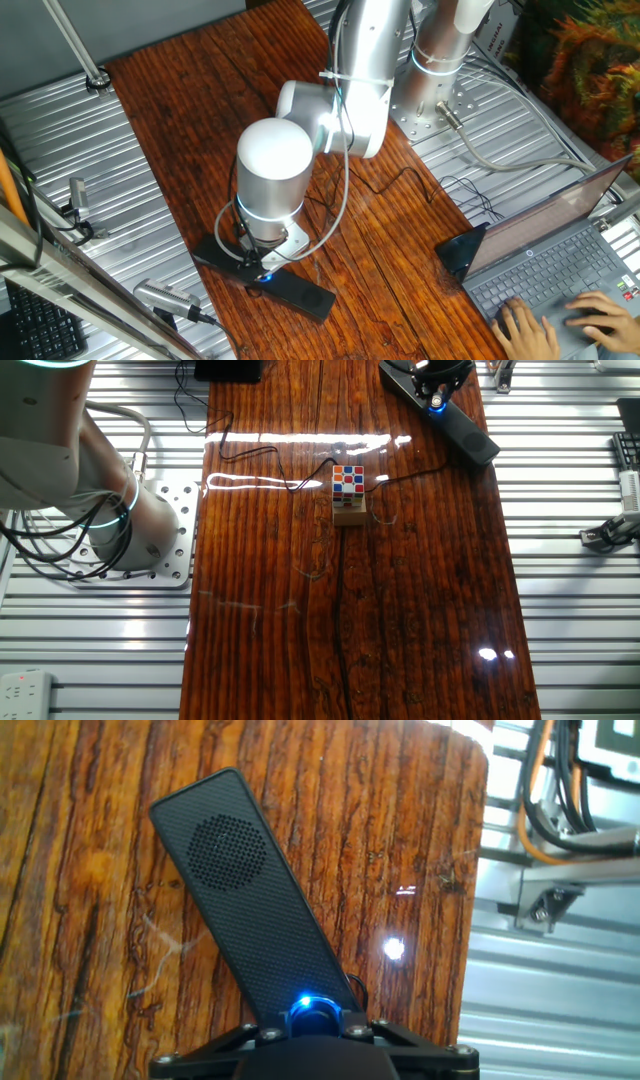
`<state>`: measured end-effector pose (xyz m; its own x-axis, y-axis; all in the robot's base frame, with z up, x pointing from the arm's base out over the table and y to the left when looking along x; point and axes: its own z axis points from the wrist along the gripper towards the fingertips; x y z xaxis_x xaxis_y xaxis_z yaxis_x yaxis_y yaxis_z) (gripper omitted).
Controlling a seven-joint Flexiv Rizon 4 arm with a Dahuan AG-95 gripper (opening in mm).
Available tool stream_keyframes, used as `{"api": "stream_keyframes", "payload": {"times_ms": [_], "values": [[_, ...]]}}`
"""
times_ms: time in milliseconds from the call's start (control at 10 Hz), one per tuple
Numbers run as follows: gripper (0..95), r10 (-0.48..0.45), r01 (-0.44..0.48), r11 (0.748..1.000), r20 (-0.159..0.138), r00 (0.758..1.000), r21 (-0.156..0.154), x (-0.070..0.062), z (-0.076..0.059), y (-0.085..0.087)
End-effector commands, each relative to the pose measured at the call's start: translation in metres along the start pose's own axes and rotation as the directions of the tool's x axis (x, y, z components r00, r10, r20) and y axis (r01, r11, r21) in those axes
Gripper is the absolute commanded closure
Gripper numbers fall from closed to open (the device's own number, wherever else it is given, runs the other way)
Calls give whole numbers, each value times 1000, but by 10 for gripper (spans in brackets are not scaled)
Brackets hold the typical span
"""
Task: Turn the knob to increase the volume of the speaker
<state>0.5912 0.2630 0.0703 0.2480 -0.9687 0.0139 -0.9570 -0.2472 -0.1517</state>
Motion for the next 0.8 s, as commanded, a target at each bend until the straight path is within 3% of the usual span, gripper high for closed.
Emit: {"api": "stream_keyframes", "payload": {"times_ms": [100,800], "values": [[950,-31,31,1000,0,1000,0,0,0,0],[950,-133,133,991,8,991,2,0,0,0]]}}
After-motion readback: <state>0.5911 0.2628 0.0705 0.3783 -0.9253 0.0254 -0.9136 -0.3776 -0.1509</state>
